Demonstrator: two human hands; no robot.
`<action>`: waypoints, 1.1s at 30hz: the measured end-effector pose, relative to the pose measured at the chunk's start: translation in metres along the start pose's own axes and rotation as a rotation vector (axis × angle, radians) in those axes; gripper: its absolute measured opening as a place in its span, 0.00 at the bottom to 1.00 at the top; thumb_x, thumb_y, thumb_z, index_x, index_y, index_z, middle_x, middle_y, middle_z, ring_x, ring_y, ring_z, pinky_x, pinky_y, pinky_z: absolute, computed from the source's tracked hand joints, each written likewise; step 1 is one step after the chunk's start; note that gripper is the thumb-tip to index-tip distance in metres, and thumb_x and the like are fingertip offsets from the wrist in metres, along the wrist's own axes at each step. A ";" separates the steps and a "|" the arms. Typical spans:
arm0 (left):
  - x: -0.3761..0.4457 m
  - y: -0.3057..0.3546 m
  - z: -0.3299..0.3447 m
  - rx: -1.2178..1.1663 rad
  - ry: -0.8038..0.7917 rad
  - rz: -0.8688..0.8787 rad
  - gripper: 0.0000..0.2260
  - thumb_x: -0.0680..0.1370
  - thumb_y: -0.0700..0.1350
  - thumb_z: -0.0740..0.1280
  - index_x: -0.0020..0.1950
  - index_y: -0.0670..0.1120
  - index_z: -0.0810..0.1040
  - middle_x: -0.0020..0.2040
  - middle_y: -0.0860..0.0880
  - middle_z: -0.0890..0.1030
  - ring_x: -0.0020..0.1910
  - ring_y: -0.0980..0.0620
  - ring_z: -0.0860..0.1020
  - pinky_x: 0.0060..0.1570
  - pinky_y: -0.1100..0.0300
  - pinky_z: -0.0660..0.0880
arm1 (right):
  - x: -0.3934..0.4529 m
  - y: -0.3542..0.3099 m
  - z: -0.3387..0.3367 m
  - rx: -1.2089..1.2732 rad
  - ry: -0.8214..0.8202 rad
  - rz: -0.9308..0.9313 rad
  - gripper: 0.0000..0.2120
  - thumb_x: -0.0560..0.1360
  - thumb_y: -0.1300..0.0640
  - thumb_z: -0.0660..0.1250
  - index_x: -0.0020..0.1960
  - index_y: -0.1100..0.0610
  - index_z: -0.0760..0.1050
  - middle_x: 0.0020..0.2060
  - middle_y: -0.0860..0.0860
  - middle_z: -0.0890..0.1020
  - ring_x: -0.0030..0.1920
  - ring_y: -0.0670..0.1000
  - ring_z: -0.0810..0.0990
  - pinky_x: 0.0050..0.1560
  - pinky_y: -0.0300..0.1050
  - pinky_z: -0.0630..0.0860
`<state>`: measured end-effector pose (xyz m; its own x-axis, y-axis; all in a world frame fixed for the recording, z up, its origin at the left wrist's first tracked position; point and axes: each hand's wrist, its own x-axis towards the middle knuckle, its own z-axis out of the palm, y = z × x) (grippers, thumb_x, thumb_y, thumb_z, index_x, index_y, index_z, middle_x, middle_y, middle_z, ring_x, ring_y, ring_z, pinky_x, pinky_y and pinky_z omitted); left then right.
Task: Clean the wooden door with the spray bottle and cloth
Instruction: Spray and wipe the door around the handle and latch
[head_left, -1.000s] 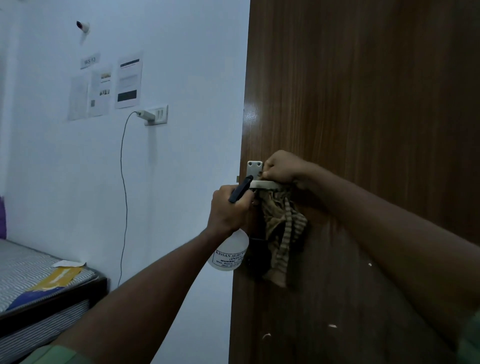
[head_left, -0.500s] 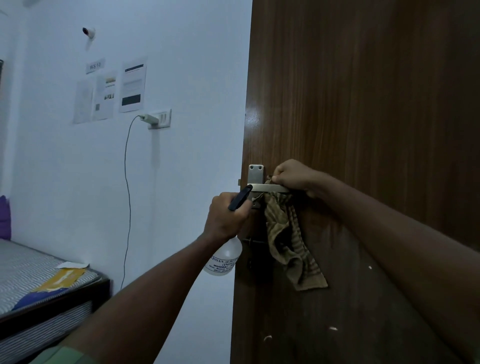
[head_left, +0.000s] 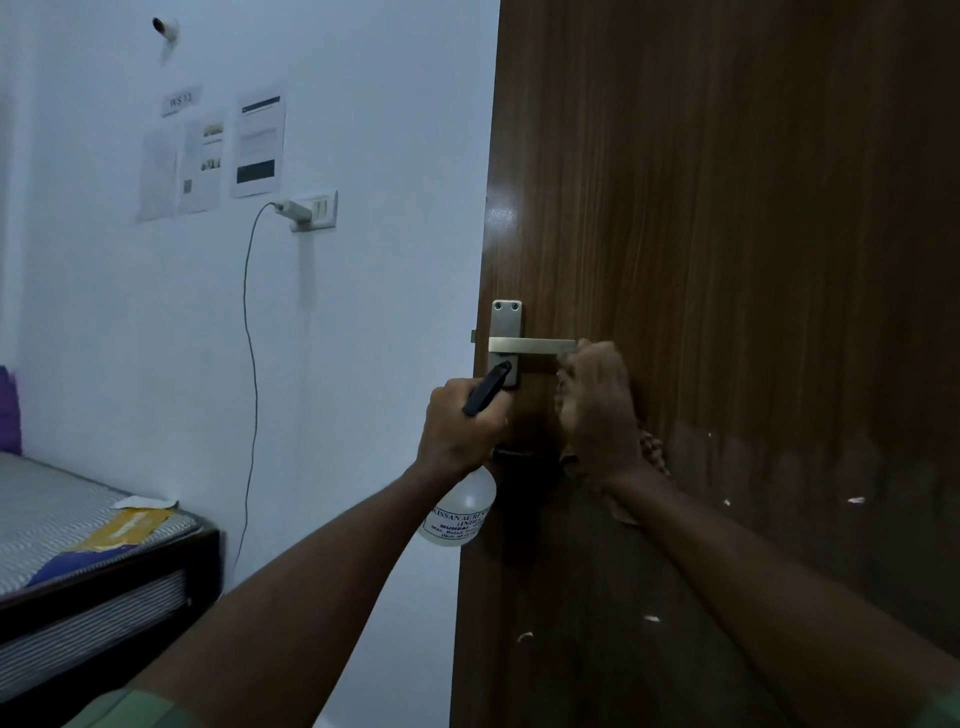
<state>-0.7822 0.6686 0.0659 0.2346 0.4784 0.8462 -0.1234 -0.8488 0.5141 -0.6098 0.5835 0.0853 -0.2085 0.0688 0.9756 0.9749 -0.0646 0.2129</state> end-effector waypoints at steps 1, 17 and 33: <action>-0.002 -0.002 0.001 -0.006 -0.003 -0.003 0.16 0.77 0.51 0.65 0.38 0.40 0.82 0.32 0.42 0.82 0.30 0.41 0.80 0.29 0.49 0.77 | -0.013 0.007 0.002 -0.080 -0.137 -0.196 0.07 0.79 0.66 0.66 0.57 0.61 0.75 0.54 0.58 0.76 0.51 0.56 0.76 0.52 0.51 0.77; -0.018 -0.020 0.006 0.030 -0.001 -0.014 0.19 0.76 0.53 0.65 0.36 0.38 0.80 0.31 0.40 0.80 0.28 0.37 0.78 0.27 0.44 0.75 | -0.007 0.043 -0.046 -0.073 -0.776 -0.403 0.41 0.80 0.57 0.69 0.84 0.52 0.48 0.84 0.51 0.48 0.83 0.52 0.46 0.74 0.50 0.60; -0.032 -0.022 -0.014 0.100 0.056 -0.072 0.21 0.72 0.59 0.63 0.32 0.42 0.78 0.26 0.45 0.77 0.25 0.39 0.76 0.26 0.45 0.71 | 0.011 -0.001 0.012 -0.100 -0.597 -0.705 0.25 0.78 0.63 0.69 0.75 0.60 0.72 0.75 0.59 0.71 0.77 0.61 0.67 0.77 0.58 0.66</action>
<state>-0.8006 0.6751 0.0297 0.1848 0.5486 0.8154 -0.0110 -0.8285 0.5599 -0.6126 0.5967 0.0953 -0.6491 0.6239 0.4353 0.6207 0.1036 0.7772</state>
